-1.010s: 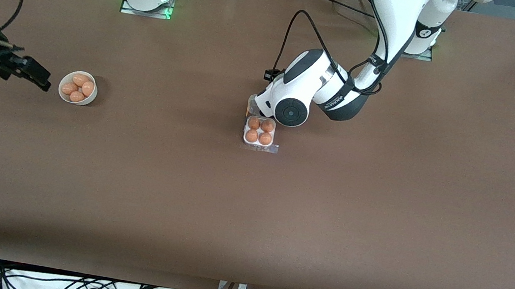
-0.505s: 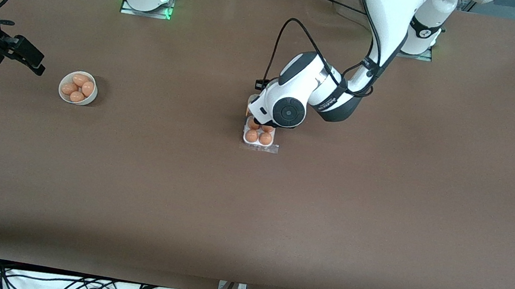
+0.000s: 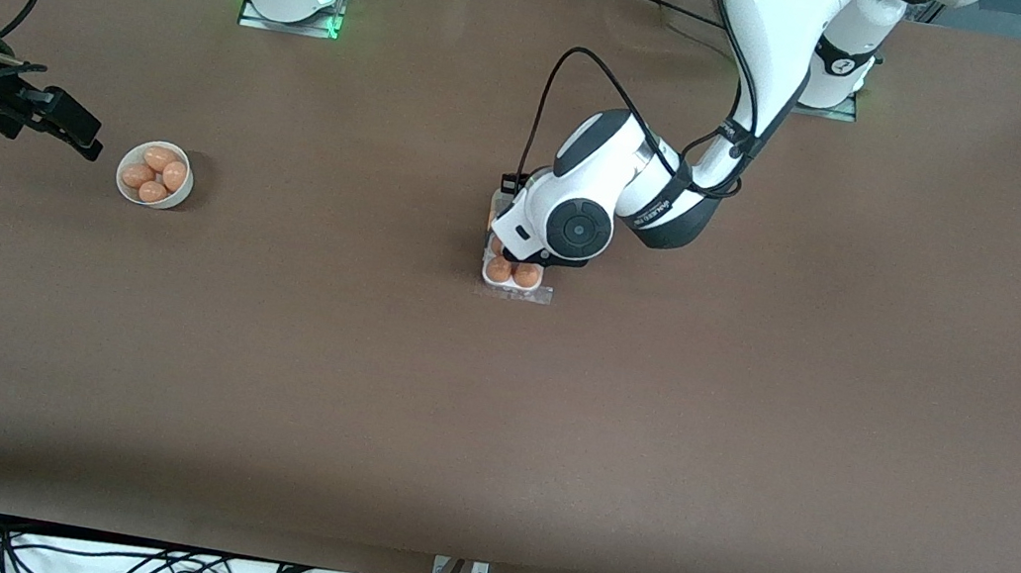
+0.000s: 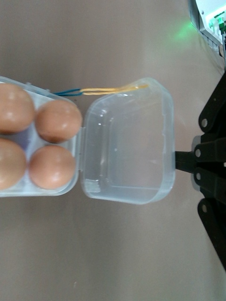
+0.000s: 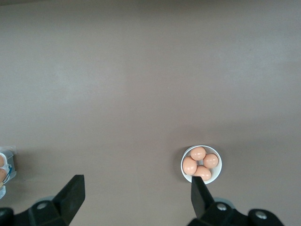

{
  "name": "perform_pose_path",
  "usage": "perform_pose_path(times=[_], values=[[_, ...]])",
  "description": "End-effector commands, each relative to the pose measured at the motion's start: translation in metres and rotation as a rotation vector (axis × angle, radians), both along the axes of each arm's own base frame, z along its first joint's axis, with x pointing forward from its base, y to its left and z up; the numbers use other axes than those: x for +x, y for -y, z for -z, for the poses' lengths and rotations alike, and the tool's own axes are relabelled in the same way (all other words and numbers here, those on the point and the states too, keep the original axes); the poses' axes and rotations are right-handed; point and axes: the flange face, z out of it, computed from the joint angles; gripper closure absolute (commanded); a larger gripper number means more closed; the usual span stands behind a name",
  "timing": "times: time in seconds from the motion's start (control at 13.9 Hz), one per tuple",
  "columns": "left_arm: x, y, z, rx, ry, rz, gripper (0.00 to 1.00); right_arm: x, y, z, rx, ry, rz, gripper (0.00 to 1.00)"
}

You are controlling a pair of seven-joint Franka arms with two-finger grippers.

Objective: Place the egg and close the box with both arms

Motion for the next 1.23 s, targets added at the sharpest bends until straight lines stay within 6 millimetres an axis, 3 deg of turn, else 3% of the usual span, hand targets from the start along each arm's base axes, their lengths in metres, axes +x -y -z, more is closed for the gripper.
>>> perform_pose_path(times=[0.0,0.22,0.65,0.94,1.01,1.08,1.15], values=[[0.011,0.003,0.002,-0.023,0.016,-0.041,1.0,0.001,0.0,-0.006,-0.015,0.005,0.005,0.0],[0.014,0.001,0.007,-0.02,0.026,-0.049,1.0,0.001,0.0,-0.007,-0.018,0.009,0.005,0.0],[0.051,-0.017,-0.023,-0.061,0.082,-0.099,1.0,0.001,0.0,-0.007,-0.021,0.009,0.004,0.0],[0.084,-0.051,-0.043,-0.075,0.11,-0.158,1.0,0.001,0.0,-0.007,-0.021,0.009,0.004,0.0],[0.092,-0.061,-0.049,-0.073,0.114,-0.168,0.92,0.001,0.0,-0.007,-0.021,0.009,0.004,0.0],[0.102,-0.074,-0.058,-0.051,0.139,-0.162,0.77,0.001,0.0,-0.007,-0.021,0.007,0.004,0.0],[0.123,-0.107,-0.076,0.002,0.194,-0.167,0.58,0.001,0.0,-0.007,-0.021,0.007,0.004,0.0]])
